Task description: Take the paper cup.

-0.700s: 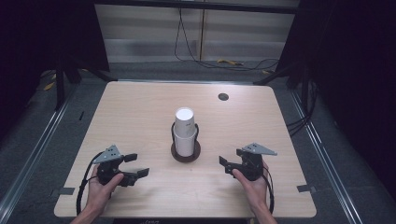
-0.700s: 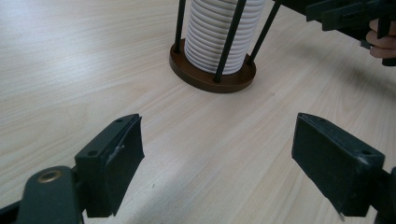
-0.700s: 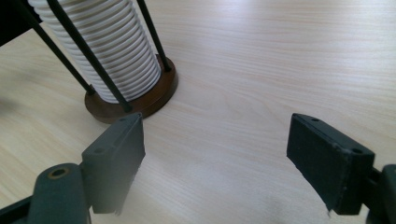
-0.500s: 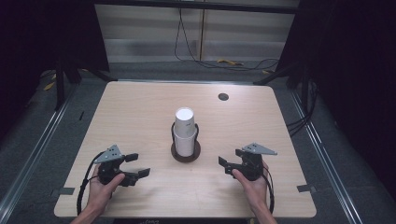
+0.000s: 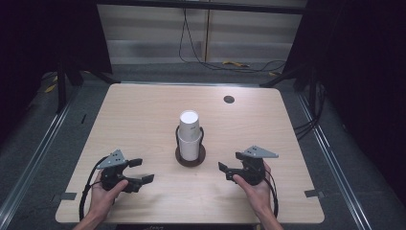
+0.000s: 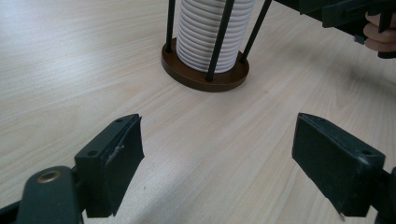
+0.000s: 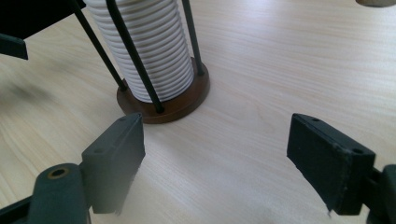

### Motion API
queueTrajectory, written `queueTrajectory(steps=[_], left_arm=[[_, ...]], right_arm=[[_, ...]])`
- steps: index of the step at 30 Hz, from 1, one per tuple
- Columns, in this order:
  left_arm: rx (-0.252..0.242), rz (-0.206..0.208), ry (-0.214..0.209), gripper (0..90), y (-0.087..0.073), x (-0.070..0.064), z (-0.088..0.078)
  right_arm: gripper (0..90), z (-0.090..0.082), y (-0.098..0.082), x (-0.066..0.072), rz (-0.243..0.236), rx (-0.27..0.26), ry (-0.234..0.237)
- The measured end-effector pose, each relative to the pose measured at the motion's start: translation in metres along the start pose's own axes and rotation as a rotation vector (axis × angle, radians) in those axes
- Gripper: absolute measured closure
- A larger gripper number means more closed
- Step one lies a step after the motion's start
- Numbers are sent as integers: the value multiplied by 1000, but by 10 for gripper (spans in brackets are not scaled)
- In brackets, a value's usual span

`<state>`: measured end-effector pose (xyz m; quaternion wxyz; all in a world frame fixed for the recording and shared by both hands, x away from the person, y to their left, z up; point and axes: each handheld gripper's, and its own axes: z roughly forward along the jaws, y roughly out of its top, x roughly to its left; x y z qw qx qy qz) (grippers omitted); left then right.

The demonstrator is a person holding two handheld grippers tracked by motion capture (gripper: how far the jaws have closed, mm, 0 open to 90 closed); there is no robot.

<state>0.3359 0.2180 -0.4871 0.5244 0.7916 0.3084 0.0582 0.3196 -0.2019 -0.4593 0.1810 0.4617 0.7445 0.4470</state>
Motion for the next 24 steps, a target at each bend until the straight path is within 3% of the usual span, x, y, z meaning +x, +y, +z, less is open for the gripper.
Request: queueTrajectory(steps=[7,9,14,24], left_arm=[[5,-3,6,164,-3,-2,0],[10,3,14,164,-3,-2,-1],[12,5,-1,164,-3,-3,1],[13,13,-3,164,-3,-4,1]], right_arm=[[179,3,9,7,-26,12,44],[177,3,11,8,-24,13,30],[177,5,16,11,-44,21,48],[182,0,40,16,-66,24,115]])
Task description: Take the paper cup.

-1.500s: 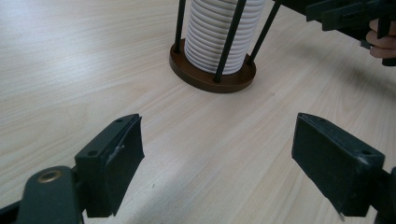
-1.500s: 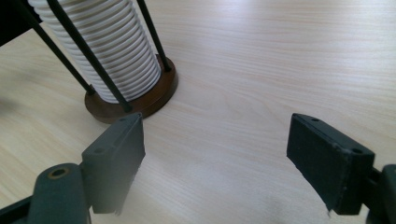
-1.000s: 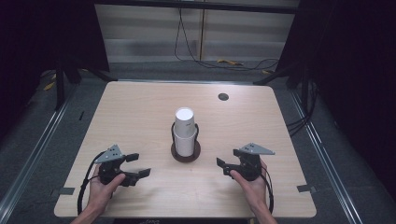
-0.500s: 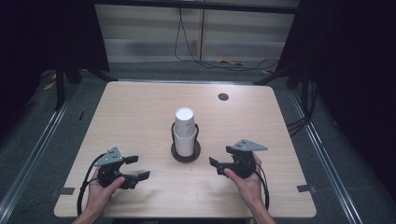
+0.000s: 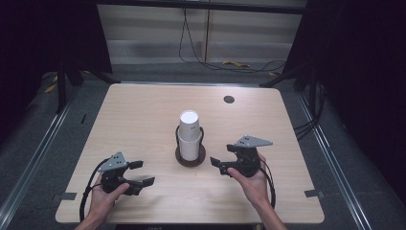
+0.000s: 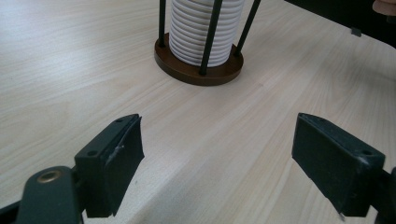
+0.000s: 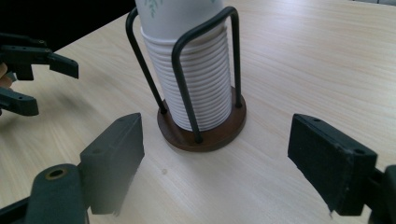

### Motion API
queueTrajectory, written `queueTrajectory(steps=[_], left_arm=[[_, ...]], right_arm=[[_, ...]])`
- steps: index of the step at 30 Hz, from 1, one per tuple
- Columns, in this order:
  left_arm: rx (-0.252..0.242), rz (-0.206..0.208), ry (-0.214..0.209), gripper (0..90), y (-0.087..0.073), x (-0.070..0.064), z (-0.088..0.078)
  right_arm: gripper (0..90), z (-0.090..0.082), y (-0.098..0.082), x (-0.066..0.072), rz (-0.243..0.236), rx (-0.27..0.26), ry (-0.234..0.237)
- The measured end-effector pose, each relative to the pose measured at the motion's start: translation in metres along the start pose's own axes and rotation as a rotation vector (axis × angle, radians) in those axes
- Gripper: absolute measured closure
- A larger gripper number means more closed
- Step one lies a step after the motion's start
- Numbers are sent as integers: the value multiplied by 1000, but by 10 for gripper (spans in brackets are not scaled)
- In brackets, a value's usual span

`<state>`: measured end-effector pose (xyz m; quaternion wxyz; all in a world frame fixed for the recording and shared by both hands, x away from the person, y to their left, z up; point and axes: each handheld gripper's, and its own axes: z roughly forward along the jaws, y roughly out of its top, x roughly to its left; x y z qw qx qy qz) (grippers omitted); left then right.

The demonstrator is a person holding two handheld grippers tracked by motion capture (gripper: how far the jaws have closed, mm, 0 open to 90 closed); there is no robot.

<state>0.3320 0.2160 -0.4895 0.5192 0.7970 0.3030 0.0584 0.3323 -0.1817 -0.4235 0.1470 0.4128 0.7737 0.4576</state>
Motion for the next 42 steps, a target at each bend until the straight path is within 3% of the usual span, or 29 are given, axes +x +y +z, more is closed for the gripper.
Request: queueTrajectory(steps=[6,13,16,21,34,42], left_arm=[[-3,-4,6,164,-1,0,0],[1,-3,10,164,-1,1,-1],[-2,-5,12,164,-1,1,-2],[-5,-5,16,164,-1,3,-3],[-1,10,22,164,-1,2,-3],[0,8,22,164,-1,2,-3]], right_arm=[[226,3,13,3,-26,-1,24],[198,12,28,10,-67,2,31],[174,12,35,11,-66,-26,39],[162,12,46,11,-70,-28,50],[173,33,80,16,-105,-21,87],[198,44,90,17,-116,-26,102]])
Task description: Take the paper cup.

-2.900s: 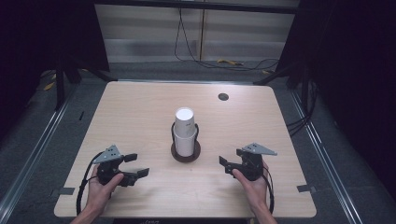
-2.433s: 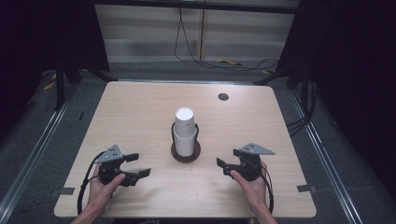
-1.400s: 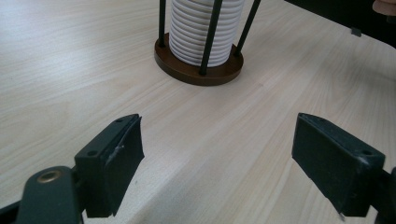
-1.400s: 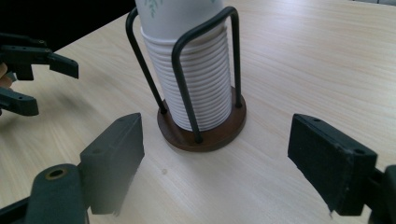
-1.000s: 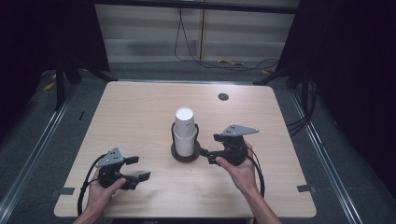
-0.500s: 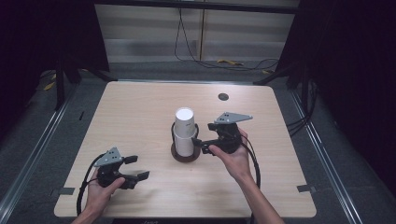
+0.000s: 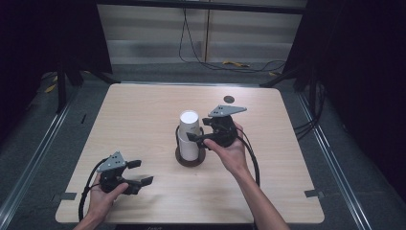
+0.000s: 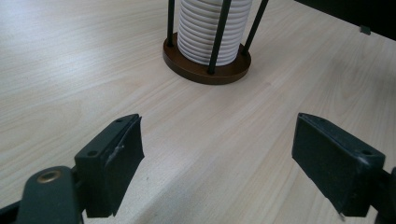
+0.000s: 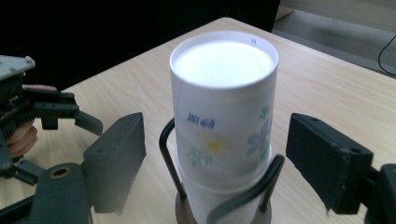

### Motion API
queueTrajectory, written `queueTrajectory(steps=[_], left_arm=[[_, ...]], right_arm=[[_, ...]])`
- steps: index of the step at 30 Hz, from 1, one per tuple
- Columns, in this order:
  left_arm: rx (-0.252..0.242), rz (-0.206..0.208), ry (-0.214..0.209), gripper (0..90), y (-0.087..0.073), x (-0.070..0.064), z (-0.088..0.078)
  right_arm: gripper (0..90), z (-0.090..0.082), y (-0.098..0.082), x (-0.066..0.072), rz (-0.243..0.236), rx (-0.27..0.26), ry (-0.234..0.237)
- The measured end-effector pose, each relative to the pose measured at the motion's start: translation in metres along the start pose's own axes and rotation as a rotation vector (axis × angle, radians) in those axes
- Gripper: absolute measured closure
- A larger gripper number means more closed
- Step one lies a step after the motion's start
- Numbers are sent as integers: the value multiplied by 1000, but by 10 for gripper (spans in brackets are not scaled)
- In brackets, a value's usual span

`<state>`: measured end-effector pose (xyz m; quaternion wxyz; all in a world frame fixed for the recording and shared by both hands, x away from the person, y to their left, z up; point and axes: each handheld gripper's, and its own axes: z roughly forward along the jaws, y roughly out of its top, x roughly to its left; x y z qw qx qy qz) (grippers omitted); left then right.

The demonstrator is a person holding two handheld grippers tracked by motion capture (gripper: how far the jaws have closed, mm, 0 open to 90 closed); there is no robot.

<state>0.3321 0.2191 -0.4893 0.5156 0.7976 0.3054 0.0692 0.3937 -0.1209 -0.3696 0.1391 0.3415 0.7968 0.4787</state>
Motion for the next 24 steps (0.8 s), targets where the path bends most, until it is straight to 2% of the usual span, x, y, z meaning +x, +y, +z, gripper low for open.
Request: queueTrajectory(steps=[3,8,13,17,18,24], left_arm=[[-6,-11,-6,164,0,1,0],[3,-4,-7,164,0,-1,-1],[1,-4,0,164,-1,0,-1],[5,-9,-3,164,-1,0,0],[8,-5,-3,164,-1,0,0],[7,-4,-4,164,-1,0,0]], right_arm=[[197,6,5,-1,2,11,7],[202,14,6,-3,11,5,12],[218,16,9,-4,4,4,-2],[227,17,13,-3,5,8,13],[229,18,18,0,-22,13,-13],[260,23,22,-2,-24,35,-27]])
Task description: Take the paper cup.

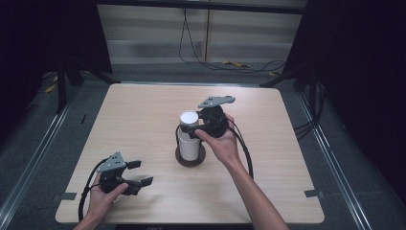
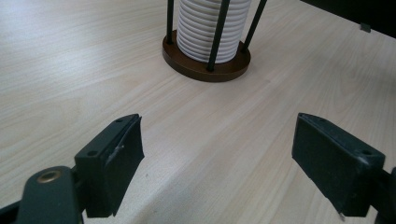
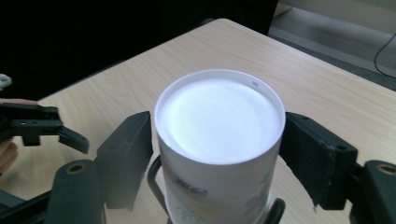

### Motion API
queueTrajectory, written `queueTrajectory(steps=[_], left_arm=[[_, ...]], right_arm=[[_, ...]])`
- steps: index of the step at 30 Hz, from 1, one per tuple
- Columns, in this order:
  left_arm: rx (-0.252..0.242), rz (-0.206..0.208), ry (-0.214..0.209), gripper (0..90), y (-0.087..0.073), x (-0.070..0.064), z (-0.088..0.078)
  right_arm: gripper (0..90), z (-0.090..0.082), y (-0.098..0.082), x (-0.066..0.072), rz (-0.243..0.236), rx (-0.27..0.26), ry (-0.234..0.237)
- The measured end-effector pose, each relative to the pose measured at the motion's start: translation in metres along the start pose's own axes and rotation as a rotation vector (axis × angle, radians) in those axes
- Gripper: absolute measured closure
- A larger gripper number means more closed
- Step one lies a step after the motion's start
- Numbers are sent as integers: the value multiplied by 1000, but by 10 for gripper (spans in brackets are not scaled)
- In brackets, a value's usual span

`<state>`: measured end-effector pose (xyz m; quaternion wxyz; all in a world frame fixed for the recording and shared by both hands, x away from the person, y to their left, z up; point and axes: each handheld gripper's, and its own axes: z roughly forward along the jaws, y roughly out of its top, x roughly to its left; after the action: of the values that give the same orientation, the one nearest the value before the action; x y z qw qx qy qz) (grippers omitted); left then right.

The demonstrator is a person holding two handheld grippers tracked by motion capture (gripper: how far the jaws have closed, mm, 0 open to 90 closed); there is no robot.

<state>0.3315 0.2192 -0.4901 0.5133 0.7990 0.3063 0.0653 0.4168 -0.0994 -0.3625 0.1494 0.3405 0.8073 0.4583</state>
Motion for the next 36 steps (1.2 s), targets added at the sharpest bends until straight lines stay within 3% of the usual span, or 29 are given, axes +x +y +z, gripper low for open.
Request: queueTrajectory(steps=[7,15,36], left_arm=[[9,7,-1,165,0,0,1],[12,1,3,165,-1,1,2],[17,5,-3,167,-1,1,3]], right_arm=[[317,4,1,1,-2,8,-11],[322,2,2,1,-4,2,-9],[330,-10,11,-2,30,-72,5]])
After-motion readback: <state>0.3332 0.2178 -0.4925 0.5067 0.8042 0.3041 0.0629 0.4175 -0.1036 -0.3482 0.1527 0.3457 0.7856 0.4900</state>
